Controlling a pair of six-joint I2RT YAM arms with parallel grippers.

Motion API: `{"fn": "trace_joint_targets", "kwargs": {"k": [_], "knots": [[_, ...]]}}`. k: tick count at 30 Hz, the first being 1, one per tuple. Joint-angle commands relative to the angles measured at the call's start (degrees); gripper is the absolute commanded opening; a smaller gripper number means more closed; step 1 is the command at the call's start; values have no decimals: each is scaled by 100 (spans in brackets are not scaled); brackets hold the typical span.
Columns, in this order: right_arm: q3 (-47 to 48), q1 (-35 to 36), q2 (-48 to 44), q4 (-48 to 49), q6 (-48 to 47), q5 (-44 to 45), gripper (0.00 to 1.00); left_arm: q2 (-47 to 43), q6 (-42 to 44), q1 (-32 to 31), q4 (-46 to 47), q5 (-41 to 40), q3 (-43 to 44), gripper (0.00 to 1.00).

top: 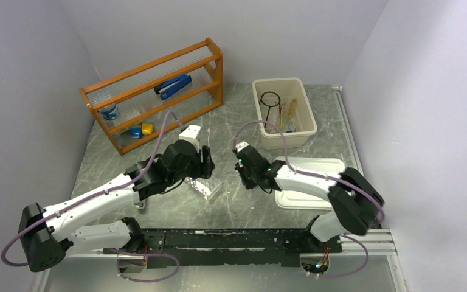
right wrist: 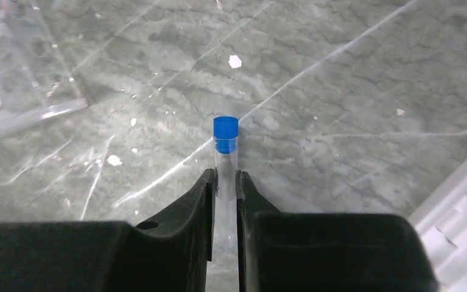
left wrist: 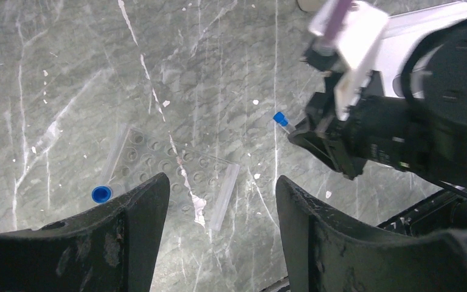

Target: Organize the chemistry lab equipment

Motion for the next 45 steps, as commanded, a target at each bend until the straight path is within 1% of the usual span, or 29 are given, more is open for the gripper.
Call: {"fn": "trace_joint_targets", "kwargs": {"k": [1,4,6,10,13,16,19,22,27,34,38,41,43,44,45], "knots": [[-477,28,-1173,1175,-112,-282,9,-11,-169,182,129,605,217,69],[-884,33,-1970,2009,-255,-955,10,-1,-268,299,352,1278,167,71],[-1064,36,-2324,2431,-320,-1429,11,82,-364,355,498,1749,185,75],[-1187,42,-2648,2782,-532,-2137,11,315,-634,397,671,2499,281,82],[-1248,38,-2735,2912,-652,-2396,11,360,-897,418,1009,2748,156,81],[-1321,33,-2829,3017,-663,-2542,11,412,-1156,463,1187,2845,23,73],[-1380,37,-2894,3083,-604,-2589,11,382,-1375,479,1331,2675,-182,64],[-1459,37,-2934,3131,-570,-2616,11,354,-1444,474,1374,2483,-296,60],[-1545,38,-2997,3211,-555,-2672,10,326,-1533,478,1458,2358,-397,50],[-1589,38,-2928,3266,-560,-2683,10,587,-1357,477,1457,2621,-258,34],[-1607,38,-2867,3276,-568,-2681,10,598,-1336,478,1507,2602,-304,25],[-1649,38,-2893,3291,-553,-2620,11,595,-1227,476,1474,2527,-303,15],[-1654,38,-2885,3267,-503,-2564,14,604,-1098,477,1402,2446,-279,5],[-1638,38,-2873,3213,-445,-2486,21,604,-1007,477,1357,2395,-268,5],[-1605,38,-2854,3151,-381,-2343,35,596,-867,476,1309,2340,-254,5]]}}
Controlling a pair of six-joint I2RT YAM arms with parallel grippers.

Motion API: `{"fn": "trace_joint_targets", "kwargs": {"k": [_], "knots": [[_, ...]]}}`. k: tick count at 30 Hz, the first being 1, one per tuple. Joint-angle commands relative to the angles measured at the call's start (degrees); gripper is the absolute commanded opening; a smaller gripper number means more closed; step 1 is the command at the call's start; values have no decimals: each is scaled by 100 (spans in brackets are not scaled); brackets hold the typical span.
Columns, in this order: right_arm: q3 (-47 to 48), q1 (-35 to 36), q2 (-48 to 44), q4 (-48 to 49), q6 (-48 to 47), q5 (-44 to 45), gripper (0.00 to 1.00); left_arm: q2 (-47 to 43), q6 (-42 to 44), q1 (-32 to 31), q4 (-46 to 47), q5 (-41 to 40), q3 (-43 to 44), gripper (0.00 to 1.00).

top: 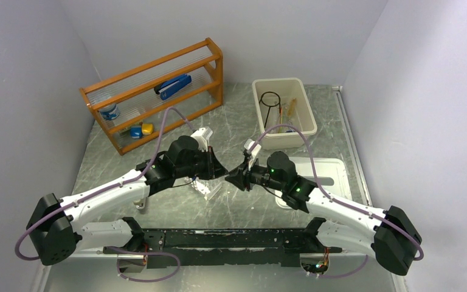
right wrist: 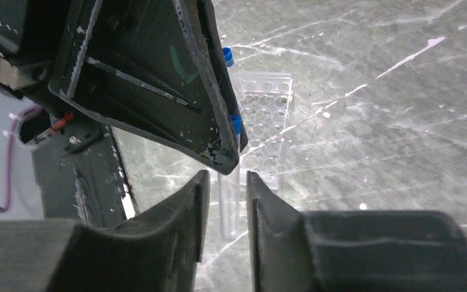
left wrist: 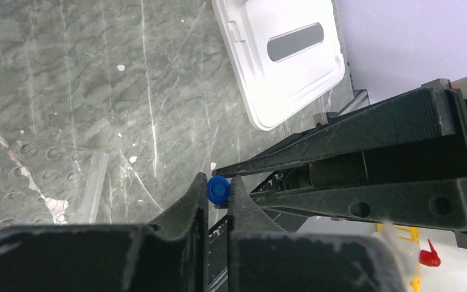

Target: Organize the chemistry lab equipment

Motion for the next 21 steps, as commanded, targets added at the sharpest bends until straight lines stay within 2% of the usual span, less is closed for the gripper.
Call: {"fn": "trace_joint_targets", "kwargs": {"k": [1,2,4,10,13,18,21], "knots": [[24,25,13,-38,217,343,46,3,624,43,-164,-329,116,5],[42,23,30,-88,284,417,53,1,774,39,-271,-472,134,5],[26,24,23,-189,422,577,60,-58,1101,34,-480,-713,145,5],[-334,16,-411,-487,1117,1507,63,-620,1991,-94,-860,-1652,121,5],[-457,9,-451,-704,1559,2120,64,-744,2205,-429,-1019,-2289,224,5],[-428,4,-169,-1035,2135,2679,64,-625,1912,-1424,-1318,-3772,165,5],[-439,11,-10,-1001,2331,2735,64,-553,1579,-1776,-1371,-4513,12,5]]}}
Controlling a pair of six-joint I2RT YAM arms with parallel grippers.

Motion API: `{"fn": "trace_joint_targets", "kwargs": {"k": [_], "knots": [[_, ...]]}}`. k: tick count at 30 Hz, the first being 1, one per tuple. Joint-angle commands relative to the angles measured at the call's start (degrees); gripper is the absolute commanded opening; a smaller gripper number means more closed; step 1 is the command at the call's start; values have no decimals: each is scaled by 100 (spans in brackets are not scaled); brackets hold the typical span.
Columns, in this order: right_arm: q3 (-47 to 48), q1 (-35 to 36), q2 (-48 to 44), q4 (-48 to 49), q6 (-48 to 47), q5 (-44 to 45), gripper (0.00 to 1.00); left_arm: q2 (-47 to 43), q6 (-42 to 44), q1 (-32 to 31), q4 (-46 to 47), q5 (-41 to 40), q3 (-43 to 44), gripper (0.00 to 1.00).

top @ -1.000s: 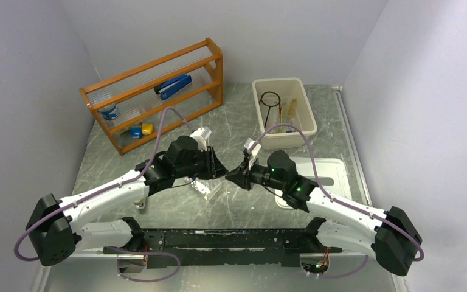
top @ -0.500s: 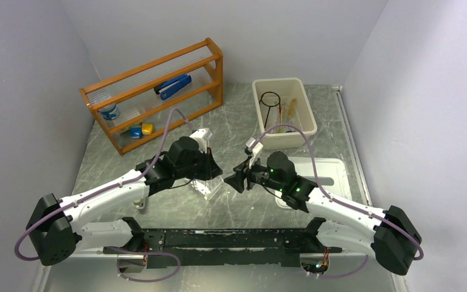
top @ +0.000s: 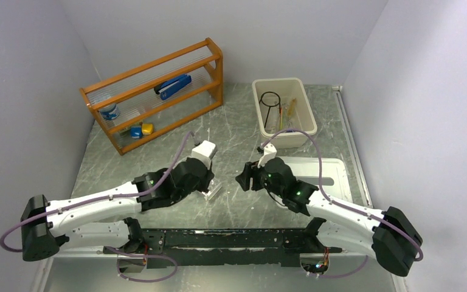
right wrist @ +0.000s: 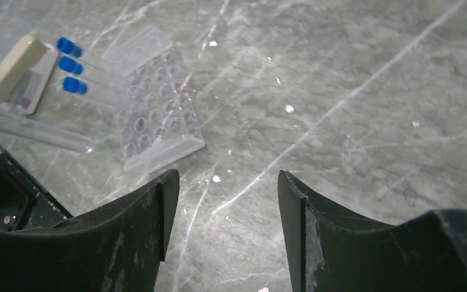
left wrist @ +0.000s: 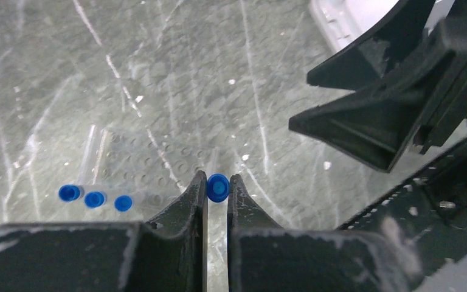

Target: Organize the chemistry lab equipment

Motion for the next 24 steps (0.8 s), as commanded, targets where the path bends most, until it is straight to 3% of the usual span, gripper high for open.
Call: {"fn": "trace_joint_targets", "kwargs": {"k": [1,11,24], "knots": [[-54,-13,193,-97,533,462,64,67,-403,-454,-215,-1615,-149,5],[35,-17,424,-45,646,586,64,84,-1119,-698,-153,-2534,-539,5],[29,-23,540,18,700,606,63,263,-1512,-705,-177,-2265,-726,5]]}}
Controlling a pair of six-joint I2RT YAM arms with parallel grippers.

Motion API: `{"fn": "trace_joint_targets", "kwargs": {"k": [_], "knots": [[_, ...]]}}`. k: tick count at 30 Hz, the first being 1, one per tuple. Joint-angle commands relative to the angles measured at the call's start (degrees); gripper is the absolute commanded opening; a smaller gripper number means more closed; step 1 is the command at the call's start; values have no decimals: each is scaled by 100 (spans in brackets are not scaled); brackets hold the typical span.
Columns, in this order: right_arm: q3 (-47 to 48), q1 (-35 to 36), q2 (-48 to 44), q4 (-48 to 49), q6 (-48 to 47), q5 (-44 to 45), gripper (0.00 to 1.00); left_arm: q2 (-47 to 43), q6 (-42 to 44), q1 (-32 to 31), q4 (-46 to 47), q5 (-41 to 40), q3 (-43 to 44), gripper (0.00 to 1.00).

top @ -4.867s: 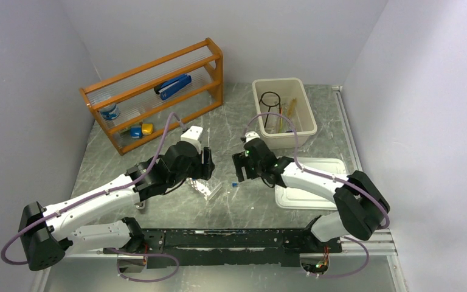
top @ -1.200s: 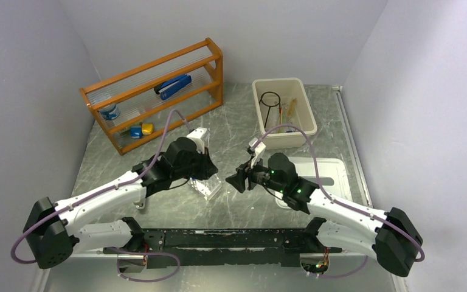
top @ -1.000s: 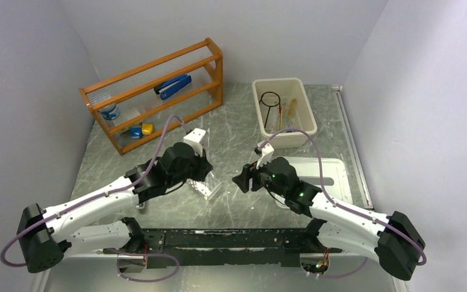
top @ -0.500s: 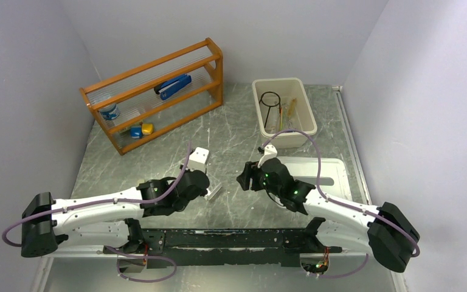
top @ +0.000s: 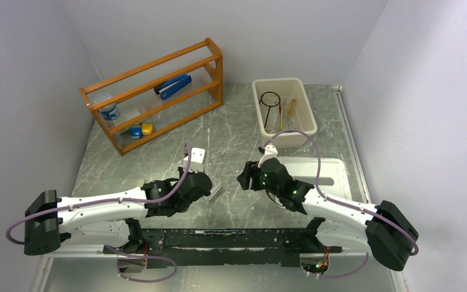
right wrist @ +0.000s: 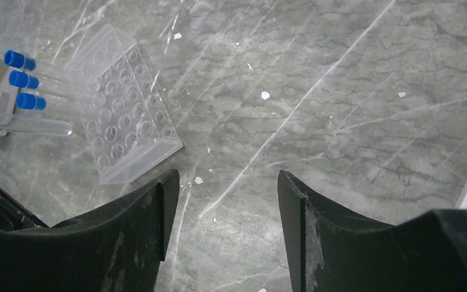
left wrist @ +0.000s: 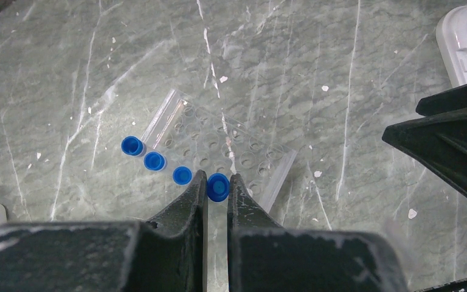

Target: Organize the chemistry lab equipment

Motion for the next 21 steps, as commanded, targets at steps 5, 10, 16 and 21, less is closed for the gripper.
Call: {"fn": "trace_joint_targets", "kwargs": {"k": [5,10,16,21], "knots": [[-17,-19,122,248,31,-28,63,50,-284,-59,31,-77,-308,5],[-3,-29,175,221,18,-35,63,130,-229,-60,115,-174,-319,5],[-28,-30,141,209,25,-42,63,220,-214,-66,300,-173,-395,5],[-54,-33,102,224,17,-50,63,241,-206,-64,557,-192,-555,5]]}}
